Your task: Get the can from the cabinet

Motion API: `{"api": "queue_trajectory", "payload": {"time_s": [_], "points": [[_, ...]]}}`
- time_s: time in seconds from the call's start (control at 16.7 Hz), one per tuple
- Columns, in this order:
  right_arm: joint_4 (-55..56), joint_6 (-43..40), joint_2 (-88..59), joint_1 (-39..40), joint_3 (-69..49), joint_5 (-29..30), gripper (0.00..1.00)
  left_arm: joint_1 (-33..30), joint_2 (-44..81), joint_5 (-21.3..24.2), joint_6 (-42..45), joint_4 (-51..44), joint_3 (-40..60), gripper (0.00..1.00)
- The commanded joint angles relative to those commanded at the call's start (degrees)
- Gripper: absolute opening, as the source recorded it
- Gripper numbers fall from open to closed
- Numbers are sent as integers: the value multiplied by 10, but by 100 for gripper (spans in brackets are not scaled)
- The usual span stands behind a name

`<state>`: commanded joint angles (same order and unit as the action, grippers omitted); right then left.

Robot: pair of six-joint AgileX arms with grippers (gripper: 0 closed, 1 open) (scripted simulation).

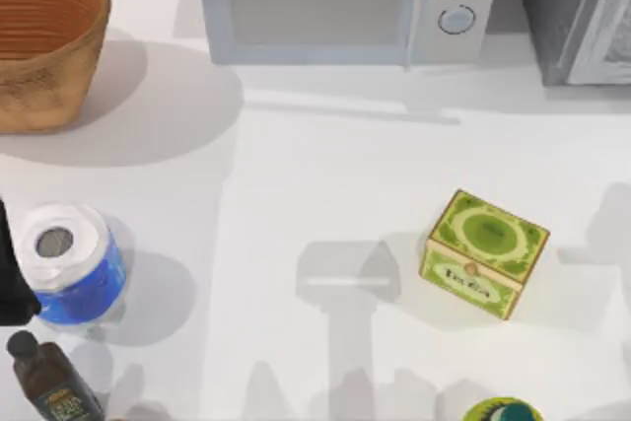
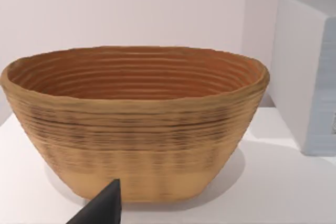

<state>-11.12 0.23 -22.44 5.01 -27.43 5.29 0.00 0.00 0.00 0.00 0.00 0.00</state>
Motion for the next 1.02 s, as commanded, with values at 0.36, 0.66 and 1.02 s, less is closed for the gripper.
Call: {"api": "queue_trajectory", "payload": {"time_s": [0.36,0.66,1.02], "points": [[92,-2,189,-42,237,-44,0,0,0,0,0,0,0,100],[111,-2,224,-50,274,-53,0,0,0,0,0,0,0,100],[134,-1,187,-53,266,-66,0,0,0,0,0,0,0,100]]}}
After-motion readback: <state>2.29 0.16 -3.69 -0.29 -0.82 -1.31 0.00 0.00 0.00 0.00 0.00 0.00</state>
